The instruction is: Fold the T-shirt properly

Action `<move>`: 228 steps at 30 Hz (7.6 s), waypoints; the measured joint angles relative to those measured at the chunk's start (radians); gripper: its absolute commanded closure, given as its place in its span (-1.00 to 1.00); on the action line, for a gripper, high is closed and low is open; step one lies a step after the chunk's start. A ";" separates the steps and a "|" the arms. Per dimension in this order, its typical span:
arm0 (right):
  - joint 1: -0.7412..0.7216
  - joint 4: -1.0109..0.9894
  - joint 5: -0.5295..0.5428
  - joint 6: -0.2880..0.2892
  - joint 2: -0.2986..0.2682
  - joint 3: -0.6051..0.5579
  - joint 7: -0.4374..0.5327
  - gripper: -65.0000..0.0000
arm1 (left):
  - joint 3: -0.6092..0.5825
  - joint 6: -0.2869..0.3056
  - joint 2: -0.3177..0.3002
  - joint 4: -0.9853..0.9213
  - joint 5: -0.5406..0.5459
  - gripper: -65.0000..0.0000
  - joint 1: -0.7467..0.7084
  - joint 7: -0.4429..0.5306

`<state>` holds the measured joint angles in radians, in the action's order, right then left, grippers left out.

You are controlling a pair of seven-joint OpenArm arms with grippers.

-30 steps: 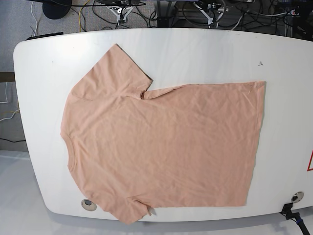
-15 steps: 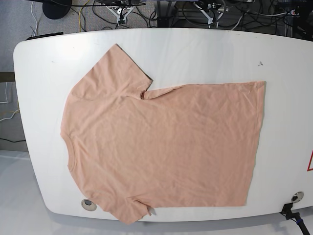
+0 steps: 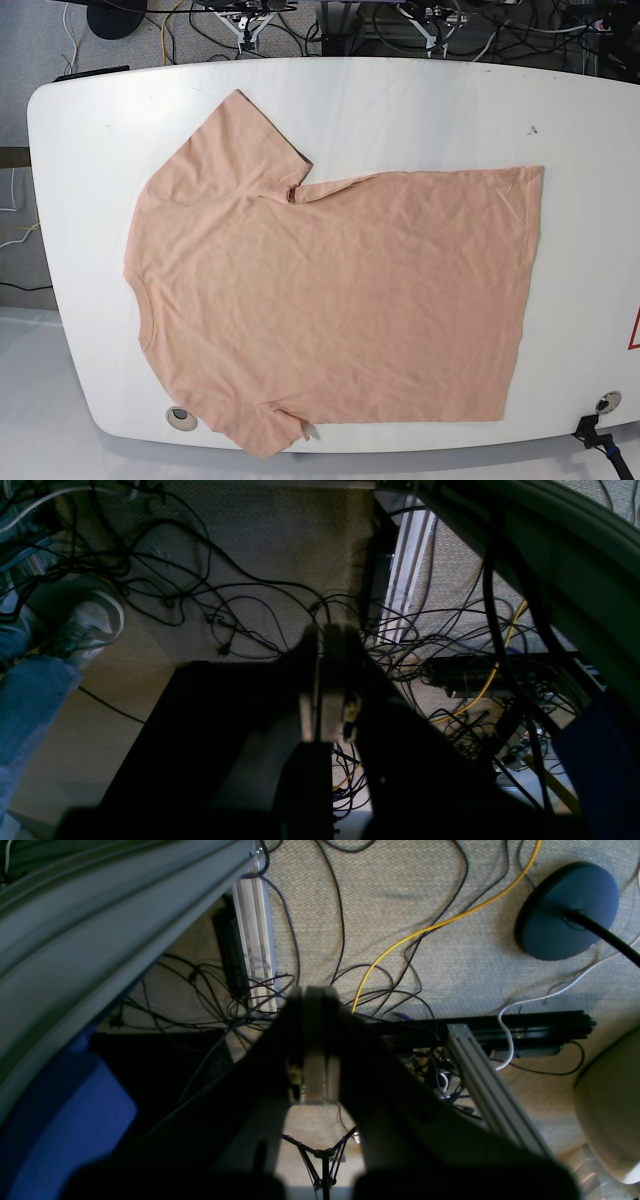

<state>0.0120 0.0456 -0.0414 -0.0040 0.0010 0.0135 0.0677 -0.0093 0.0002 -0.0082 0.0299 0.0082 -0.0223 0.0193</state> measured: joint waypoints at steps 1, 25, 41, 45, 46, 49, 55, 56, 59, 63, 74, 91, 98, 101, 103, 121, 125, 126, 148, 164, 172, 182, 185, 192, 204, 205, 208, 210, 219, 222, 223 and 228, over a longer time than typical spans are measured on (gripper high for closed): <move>0.000 -0.001 0.000 -0.001 0.001 0.000 0.000 1.00 | 0.000 0.000 0.000 0.000 0.000 1.00 0.000 0.000; 0.003 -0.001 0.000 -0.007 0.002 0.000 0.000 1.00 | -0.012 0.000 -0.006 -0.006 -0.007 1.00 -0.002 0.027; 0.010 0.005 -0.007 -0.005 0.005 -0.002 -0.001 1.00 | -0.018 -0.003 0.000 0.010 -0.007 1.00 -0.016 0.056; 0.011 0.006 -0.007 -0.004 0.005 -0.003 -0.008 1.00 | -0.018 -0.003 0.000 0.011 -0.007 1.00 -0.016 0.061; 0.011 0.006 -0.007 -0.004 0.005 -0.003 -0.009 1.00 | -0.018 -0.003 0.000 0.011 -0.007 1.00 -0.016 0.061; 0.011 0.005 -0.007 -0.004 0.005 -0.002 -0.008 1.00 | -0.018 -0.004 0.000 0.013 -0.007 1.00 -0.019 0.072; 0.013 0.005 -0.008 -0.004 0.007 -0.008 -0.007 1.00 | -0.017 -0.003 -0.001 0.020 -0.010 0.96 -0.016 0.056; 0.014 0.012 -0.008 0.007 0.005 -0.007 0.001 1.00 | -0.017 -0.003 0.000 0.026 -0.006 0.93 -0.016 0.061; 0.016 0.019 -0.007 0.008 0.004 -0.007 0.003 1.00 | -0.018 -0.001 0.000 0.027 -0.006 0.83 -0.016 0.068; 0.014 0.018 -0.007 0.007 0.004 -0.005 0.003 1.00 | -0.018 -0.004 0.000 0.024 -0.006 0.80 -0.017 0.079; 0.022 0.019 -0.007 0.007 0.004 -0.002 0.004 1.00 | -0.017 -0.005 0.000 0.020 0.000 0.81 -0.020 0.102; 0.028 0.038 -0.008 0.011 0.004 -0.002 0.030 1.00 | -0.024 -0.004 0.010 0.017 0.001 0.91 -0.020 0.076; 0.025 0.035 -0.008 0.011 0.004 -0.002 0.030 1.00 | -0.023 -0.004 0.011 0.016 0.000 0.91 -0.022 0.078; 0.025 0.034 -0.008 0.011 0.004 -0.002 0.029 1.00 | -0.023 -0.004 0.011 0.016 0.000 0.91 -0.022 0.079; 0.025 0.033 -0.008 0.011 0.004 -0.002 0.029 1.00 | -0.022 -0.004 0.011 0.014 0.000 0.91 -0.022 0.078; 0.023 0.050 -0.007 0.019 0.002 -0.002 0.034 1.00 | -0.024 -0.005 0.005 0.006 -0.007 0.91 -0.022 0.079; 0.023 0.050 -0.007 0.019 0.002 -0.002 0.033 1.00 | -0.024 -0.008 0.005 0.005 -0.007 0.90 -0.022 0.076; 0.023 0.050 -0.008 0.019 0.002 -0.002 0.033 1.00 | -0.024 -0.008 0.005 0.003 -0.007 0.90 -0.022 0.076; 0.269 0.201 -0.011 0.035 -0.082 -0.002 0.044 1.00 | -0.046 -0.005 -0.076 0.431 -0.031 0.98 -0.377 0.026; 0.649 0.797 0.018 0.050 -0.200 0.003 0.004 1.00 | -0.047 0.003 -0.111 0.989 -0.053 0.98 -0.732 -0.059; 0.859 1.207 0.026 0.045 -0.261 0.034 -0.051 1.00 | -0.058 0.014 -0.199 1.372 -0.064 0.95 -0.925 -0.141; 0.964 1.619 0.045 0.056 -0.276 0.165 -0.174 1.00 | -0.011 0.035 -0.293 1.835 -0.062 0.90 -1.084 -0.135; 0.963 1.723 0.057 0.055 -0.284 0.237 -0.243 1.00 | -0.003 0.048 -0.291 1.904 -0.064 0.84 -1.105 -0.153; 0.912 1.830 0.259 0.076 -0.286 0.347 -0.365 1.00 | 0.044 0.063 -0.286 1.953 -0.056 0.53 -1.079 -0.161; 0.772 1.914 0.767 0.154 -0.294 0.459 -0.605 1.00 | 0.161 0.080 -0.278 1.943 -0.029 0.48 -0.995 -0.193; 0.762 1.918 0.790 0.159 -0.294 0.467 -0.619 1.00 | 0.164 0.091 -0.278 1.944 -0.025 0.48 -0.981 -0.206; 0.758 1.910 0.776 0.162 -0.292 0.474 -0.615 1.00 | 0.164 0.089 -0.278 1.947 -0.025 0.45 -0.972 -0.169; 0.743 1.910 0.775 0.162 -0.293 0.483 -0.619 1.00 | 0.155 0.087 -0.278 1.947 -0.021 0.44 -0.938 -0.148; 0.681 1.904 0.775 0.166 -0.292 0.497 -0.649 1.00 | 0.135 0.088 -0.281 1.983 -0.003 0.42 -0.864 -0.184; 0.670 1.903 0.775 0.165 -0.291 0.498 -0.655 1.00 | 0.135 0.087 -0.281 2.015 0.016 0.38 -0.853 -0.235; 0.668 1.903 0.775 0.166 -0.291 0.498 -0.655 1.00 | 0.135 0.087 -0.281 2.031 0.031 0.37 -0.851 -0.234; 0.659 1.903 0.775 0.170 -0.286 0.500 -0.653 1.00 | 0.137 0.084 -0.281 2.091 0.066 0.34 -0.843 -0.263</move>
<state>0.6712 1.9484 0.7338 0.1658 -0.2855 0.5140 -0.5854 0.1280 0.0841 -0.2893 2.1208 0.0742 -0.8650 -0.2440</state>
